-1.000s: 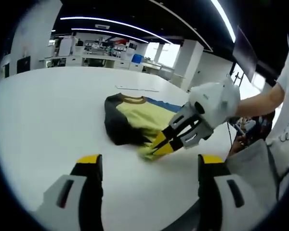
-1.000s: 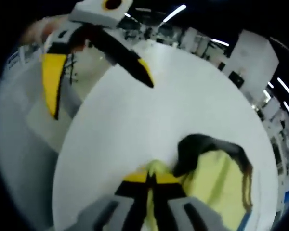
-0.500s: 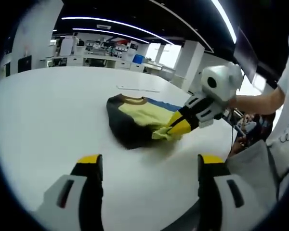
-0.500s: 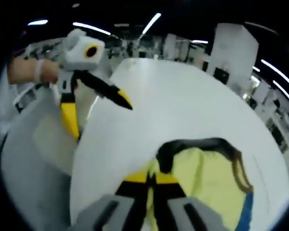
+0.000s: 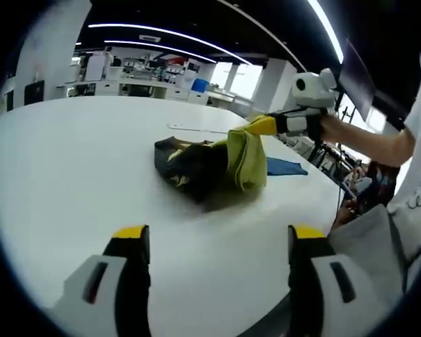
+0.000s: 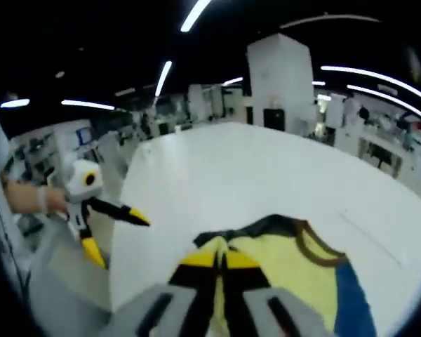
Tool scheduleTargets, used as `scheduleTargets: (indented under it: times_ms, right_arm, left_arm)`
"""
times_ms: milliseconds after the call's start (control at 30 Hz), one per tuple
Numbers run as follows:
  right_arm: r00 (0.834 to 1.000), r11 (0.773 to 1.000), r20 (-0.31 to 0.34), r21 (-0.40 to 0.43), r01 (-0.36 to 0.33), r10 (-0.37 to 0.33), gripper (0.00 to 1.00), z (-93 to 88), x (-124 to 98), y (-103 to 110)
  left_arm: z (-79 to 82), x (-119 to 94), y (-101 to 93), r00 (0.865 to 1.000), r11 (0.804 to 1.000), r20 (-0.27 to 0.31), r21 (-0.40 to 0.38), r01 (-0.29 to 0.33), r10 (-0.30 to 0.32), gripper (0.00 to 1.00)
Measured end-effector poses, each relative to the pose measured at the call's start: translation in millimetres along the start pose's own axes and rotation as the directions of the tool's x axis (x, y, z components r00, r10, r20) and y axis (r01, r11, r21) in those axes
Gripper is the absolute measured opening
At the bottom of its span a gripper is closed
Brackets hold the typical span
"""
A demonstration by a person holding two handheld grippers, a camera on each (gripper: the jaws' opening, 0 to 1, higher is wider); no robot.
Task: Fold the garment on the visible template until the final outline fits inside the template.
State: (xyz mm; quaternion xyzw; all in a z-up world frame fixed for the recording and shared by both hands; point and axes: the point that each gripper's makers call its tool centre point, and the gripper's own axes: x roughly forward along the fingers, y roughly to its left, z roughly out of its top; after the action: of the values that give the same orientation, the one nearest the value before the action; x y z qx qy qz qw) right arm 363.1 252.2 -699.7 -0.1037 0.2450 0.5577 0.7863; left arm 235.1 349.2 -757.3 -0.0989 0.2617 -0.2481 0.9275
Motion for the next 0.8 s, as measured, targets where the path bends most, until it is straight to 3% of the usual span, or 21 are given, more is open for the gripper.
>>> scheduleTargets:
  times_ms: [200,400,800]
  right_arm:
    - [0.997,0.997,0.010,0.028,0.071,-0.071,0.00,-1.6,-12,-35]
    - [0.991,0.989,-0.021,0.064,0.134,-0.133,0.00,-23.3,-15,-64]
    - [0.977,0.977,-0.119,0.101,0.188,-0.176,0.00,-70.3,-8,-78]
  left_arm:
    - [-0.6,2,-1.0,1.000,1.000,-0.002,0.001,0.005,-0.005,0.77]
    - [0.7,11,-3.9,1.000,1.000,-0.002,-0.002,0.015,-0.015,0.76]
    - [1.9,18,-6.8,0.999,0.999,-0.013,-0.005,0.036,-0.036,0.73]
